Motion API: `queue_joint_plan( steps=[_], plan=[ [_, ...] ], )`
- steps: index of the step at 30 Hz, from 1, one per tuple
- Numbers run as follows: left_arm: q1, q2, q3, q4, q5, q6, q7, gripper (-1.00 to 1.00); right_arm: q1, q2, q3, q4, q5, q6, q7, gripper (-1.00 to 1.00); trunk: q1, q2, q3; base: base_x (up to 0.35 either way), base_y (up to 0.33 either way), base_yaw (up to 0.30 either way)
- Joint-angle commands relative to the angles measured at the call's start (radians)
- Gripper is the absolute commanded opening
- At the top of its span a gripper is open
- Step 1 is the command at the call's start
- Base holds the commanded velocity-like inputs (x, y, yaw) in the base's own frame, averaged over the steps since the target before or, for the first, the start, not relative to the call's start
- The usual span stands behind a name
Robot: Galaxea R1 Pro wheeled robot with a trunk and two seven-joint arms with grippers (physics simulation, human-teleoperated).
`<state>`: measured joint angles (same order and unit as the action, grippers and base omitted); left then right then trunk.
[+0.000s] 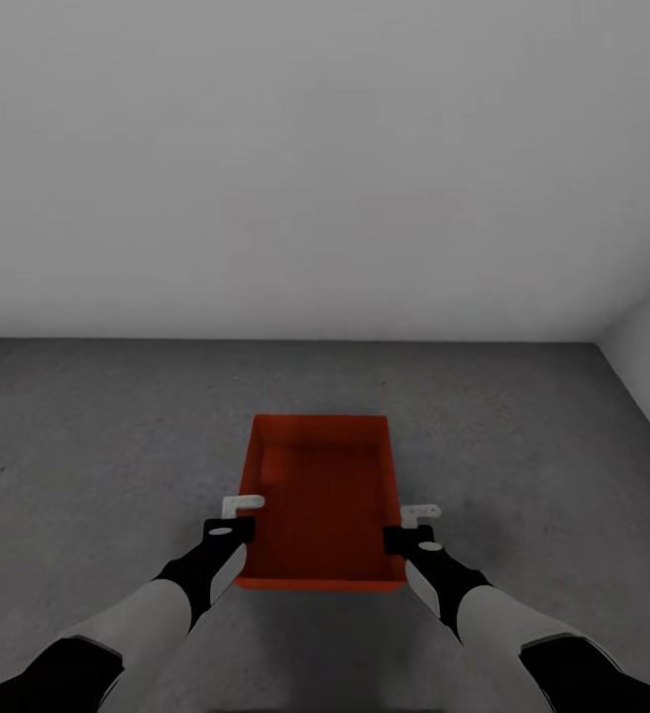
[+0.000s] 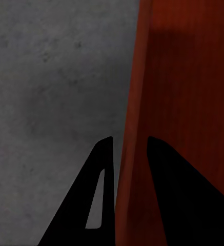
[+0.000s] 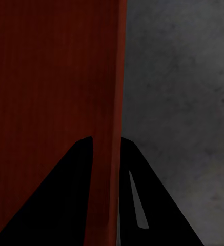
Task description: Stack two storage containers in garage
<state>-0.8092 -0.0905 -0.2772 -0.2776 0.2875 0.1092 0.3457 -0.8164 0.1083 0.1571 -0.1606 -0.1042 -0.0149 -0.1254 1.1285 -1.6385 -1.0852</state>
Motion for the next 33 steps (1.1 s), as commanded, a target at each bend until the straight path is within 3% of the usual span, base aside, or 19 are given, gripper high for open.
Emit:
queue_joint_plan(
  steps=[1,18,33],
  plan=[
    [-0.001,0.000,0.023,-0.020,-0.021,-0.005,0.012,-1.00,0.000,0.004,0.005,0.003,-0.023,-0.001,-0.005,-1.00,0.004,-0.008,-0.004,0.000,0.000,0.000],
    [-0.001,0.000,0.023,-0.020,-0.021,-0.005,0.012,-1.00,0.000,0.002,0.005,0.003,-0.023,0.000,-0.005,-1.00,0.069,-0.127,-0.057,0.000,0.000,0.000],
    [-0.001,-0.002,0.023,-0.019,-0.020,-0.004,0.011,-1.00,0.000,0.002,0.005,0.003,-0.023,-0.011,-0.005,-1.00,0.069,-0.127,-0.057,0.000,0.000,0.000]
  ],
)
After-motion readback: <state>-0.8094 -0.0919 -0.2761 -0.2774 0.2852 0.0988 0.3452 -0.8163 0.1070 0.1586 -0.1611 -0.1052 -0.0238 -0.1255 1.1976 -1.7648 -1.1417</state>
